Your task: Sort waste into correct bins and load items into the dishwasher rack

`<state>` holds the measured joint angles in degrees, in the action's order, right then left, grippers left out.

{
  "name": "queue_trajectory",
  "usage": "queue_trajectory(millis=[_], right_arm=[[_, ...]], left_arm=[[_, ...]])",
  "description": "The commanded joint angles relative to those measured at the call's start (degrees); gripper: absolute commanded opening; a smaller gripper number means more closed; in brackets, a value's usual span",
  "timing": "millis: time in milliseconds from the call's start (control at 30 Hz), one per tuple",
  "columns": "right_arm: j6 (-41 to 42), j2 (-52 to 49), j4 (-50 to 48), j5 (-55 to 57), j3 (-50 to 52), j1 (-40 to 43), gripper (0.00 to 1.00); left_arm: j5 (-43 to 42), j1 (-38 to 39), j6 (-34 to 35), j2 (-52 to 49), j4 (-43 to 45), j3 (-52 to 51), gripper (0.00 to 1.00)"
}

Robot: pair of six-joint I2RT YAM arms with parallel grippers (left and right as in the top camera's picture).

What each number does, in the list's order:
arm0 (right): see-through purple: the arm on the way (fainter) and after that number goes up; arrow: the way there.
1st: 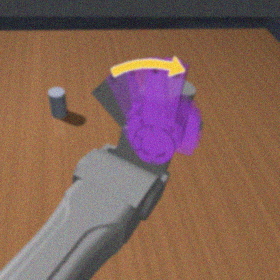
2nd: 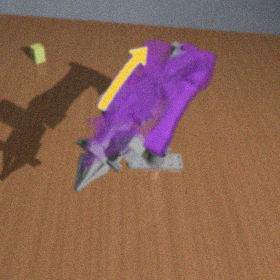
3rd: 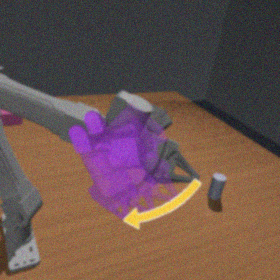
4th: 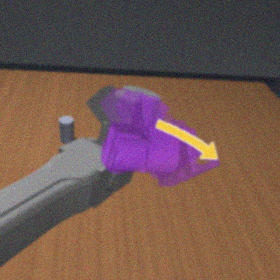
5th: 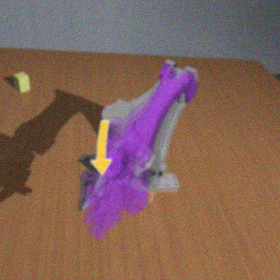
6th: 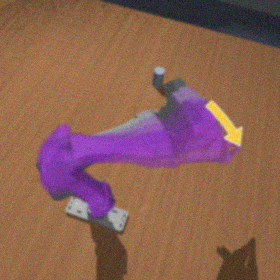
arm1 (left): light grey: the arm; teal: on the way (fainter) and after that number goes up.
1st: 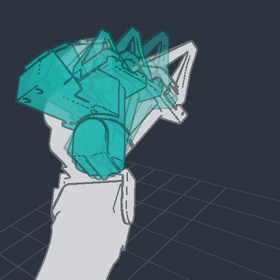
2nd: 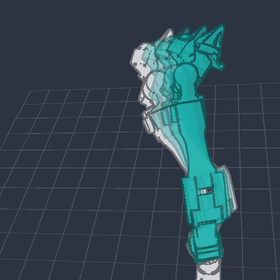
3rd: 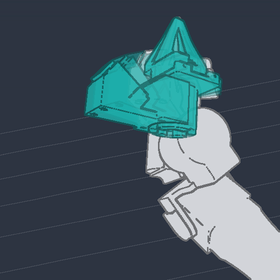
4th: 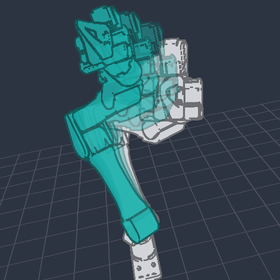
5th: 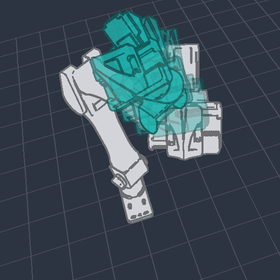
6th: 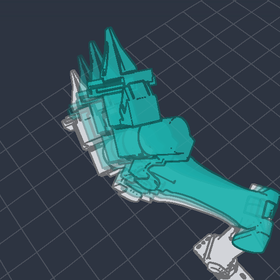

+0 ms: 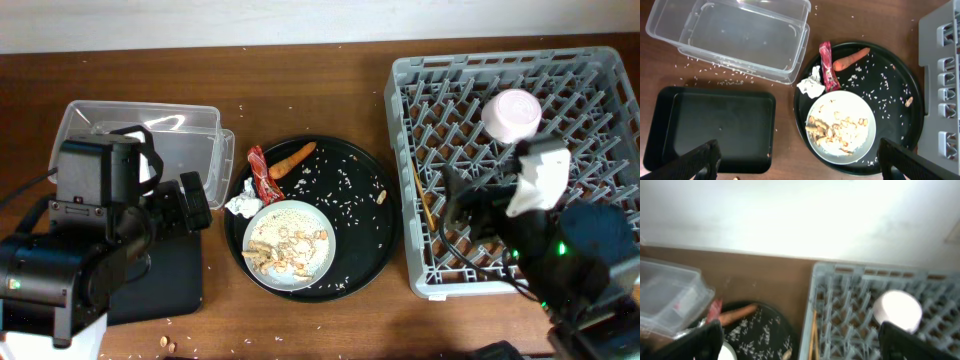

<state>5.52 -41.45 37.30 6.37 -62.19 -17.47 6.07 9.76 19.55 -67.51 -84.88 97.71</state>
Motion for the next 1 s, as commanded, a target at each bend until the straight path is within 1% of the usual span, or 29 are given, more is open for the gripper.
queue_trajectory(millis=[0,100,167,300,367,433,967], right_arm=[[-0.59,8.44,-10.86,0.66,19.06,3.08,0.98],[-0.61,18.43,-22.10,-0.87,35.60,4.57,0.98],[-0.61,25.07,-26.32,-1.64,43.95,4.92,0.98],[-0.59,37.81,-29.73,-1.64,55.78,5.42,0.98],[-0.59,41.42,-31.12,-1.68,59.41,5.90,0.98],[-0.61,41.05,-34.05,-1.86,61.86,5.92,0.98],[-0.61,41.03,-33.18,-1.81,61.88,5.92,0.98]], left_arm=[[0.42,-0.31,0.17,0.24,-0.13,0.15,0.99],[0.42,-0.31,0.17,0.24,-0.13,0.15,0.99],[0.42,-0.31,0.17,0.24,-0.13,0.15,0.99],[0.42,-0.31,0.17,0.24,-0.13,0.15,0.99],[0.42,-0.31,0.17,0.24,-0.13,0.15,0.99],[0.42,-0.31,0.17,0.24,-0.13,0.15,0.99],[0.42,-0.31,0.17,0.24,-0.13,0.15,0.99]])
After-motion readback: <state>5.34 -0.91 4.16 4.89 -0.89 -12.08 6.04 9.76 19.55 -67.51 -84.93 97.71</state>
